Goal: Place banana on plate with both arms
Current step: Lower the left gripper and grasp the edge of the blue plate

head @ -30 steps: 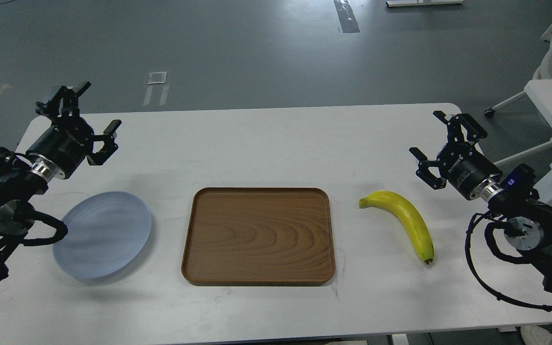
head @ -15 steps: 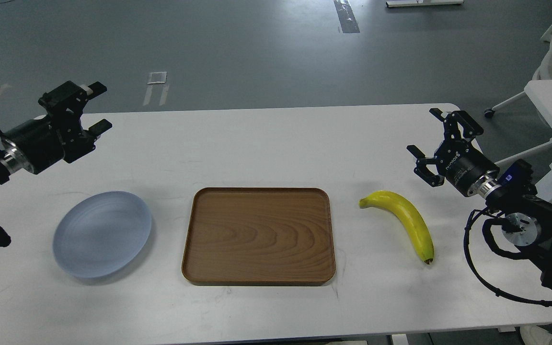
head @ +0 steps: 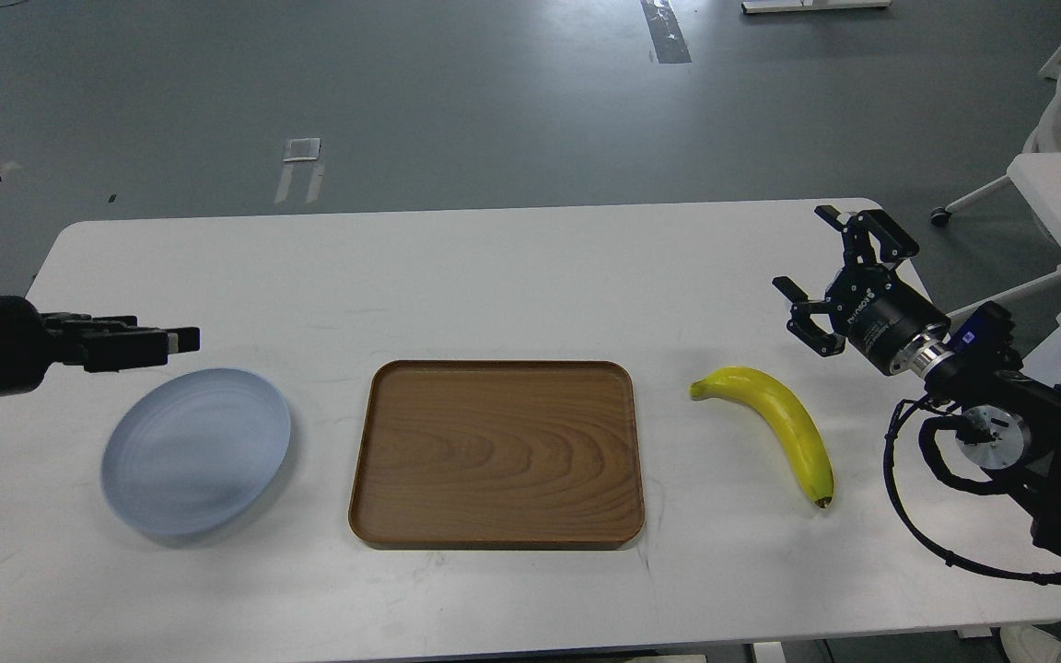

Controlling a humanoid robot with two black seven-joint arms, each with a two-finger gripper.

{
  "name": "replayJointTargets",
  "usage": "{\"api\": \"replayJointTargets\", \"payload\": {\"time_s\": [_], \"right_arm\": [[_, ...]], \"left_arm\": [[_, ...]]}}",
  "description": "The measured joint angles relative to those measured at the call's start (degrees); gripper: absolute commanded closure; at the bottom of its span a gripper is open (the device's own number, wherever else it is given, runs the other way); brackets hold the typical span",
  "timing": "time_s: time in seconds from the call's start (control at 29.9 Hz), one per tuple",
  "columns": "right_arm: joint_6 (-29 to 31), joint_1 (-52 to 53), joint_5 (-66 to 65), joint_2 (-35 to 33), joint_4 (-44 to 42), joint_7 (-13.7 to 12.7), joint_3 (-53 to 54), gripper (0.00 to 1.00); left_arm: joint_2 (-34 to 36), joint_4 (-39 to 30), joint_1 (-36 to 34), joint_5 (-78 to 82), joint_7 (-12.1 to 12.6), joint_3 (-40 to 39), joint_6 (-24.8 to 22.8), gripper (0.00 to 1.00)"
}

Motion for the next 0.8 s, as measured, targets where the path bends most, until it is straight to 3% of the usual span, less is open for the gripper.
{"api": "replayJointTargets", "payload": {"time_s": [0.27,0.47,0.8], "right_arm": [[0.0,0.41,0.0,0.08,0.08,0.0,0.0,0.0],[0.0,0.67,0.0,0.08,0.16,0.0,-0.06,0.0],[0.0,0.51,0.0,0.08,0.16,0.0,-0.08,0.0]], "left_arm": [[-3.04,8.69,0.01,2.69,0.01,7.85,1.85,0.04],[-7.11,14.79,0.62,2.19,0.02,9.1,2.27,0.14],[-11.47,24.71,1.86,1.76,0.03,10.28,3.65,0.16]]}}
